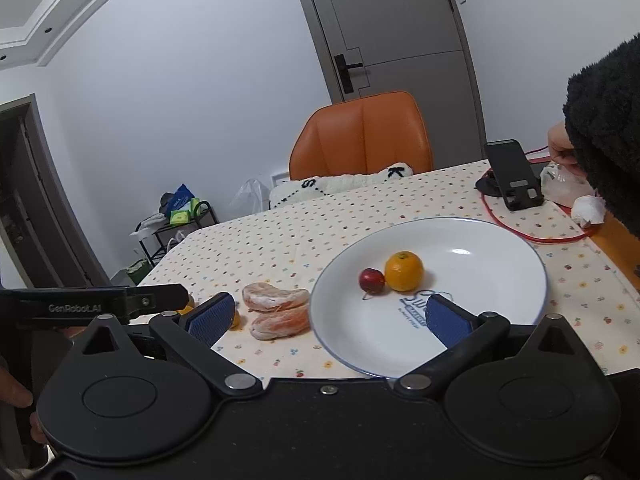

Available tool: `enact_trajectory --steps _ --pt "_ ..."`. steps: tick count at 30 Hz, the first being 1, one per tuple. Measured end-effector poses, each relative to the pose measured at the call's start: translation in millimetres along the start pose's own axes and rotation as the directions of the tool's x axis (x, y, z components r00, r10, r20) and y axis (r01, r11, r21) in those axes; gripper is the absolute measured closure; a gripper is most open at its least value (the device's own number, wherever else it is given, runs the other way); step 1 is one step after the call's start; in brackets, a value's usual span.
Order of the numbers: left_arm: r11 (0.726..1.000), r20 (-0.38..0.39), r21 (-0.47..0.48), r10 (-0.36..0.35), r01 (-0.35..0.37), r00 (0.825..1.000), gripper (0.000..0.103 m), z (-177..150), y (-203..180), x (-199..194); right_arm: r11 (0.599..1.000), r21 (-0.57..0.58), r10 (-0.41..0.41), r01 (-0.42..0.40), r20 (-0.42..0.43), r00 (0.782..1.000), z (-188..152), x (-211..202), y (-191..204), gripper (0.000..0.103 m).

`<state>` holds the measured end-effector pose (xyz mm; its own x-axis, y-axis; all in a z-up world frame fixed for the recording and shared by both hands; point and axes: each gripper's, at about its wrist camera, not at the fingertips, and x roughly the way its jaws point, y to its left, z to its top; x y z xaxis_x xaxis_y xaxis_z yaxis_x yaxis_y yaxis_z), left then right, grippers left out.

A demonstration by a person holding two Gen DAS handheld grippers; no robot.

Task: Organize fruits
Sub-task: 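Withdraw both open tools from the plate back toward the fruit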

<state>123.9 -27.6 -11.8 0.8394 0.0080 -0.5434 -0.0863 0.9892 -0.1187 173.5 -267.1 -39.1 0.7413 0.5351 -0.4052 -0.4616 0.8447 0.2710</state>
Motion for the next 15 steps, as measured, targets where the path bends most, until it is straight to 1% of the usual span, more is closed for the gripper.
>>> enact_trajectory --steps 7,10,13,15 --pt "1.000 -0.022 -0.024 -0.006 0.006 1.000 0.000 -4 15 -4 1.000 -0.010 0.013 -0.013 -0.026 1.000 0 6 12 0.000" --pt "1.000 -0.010 -0.027 0.009 -0.010 1.000 0.000 -4 21 -10 1.000 -0.012 0.026 -0.027 -0.032 0.999 -1 9 17 0.000" --pt "0.999 -0.022 -0.030 0.024 -0.025 0.999 0.000 -5 27 -10 0.999 -0.015 0.029 -0.029 -0.052 0.998 -2 14 21 0.000" --pt "0.999 -0.030 -0.044 0.012 -0.013 0.999 0.000 -7 33 -9 0.999 -0.023 0.030 -0.031 -0.063 0.998 -3 17 23 0.000"
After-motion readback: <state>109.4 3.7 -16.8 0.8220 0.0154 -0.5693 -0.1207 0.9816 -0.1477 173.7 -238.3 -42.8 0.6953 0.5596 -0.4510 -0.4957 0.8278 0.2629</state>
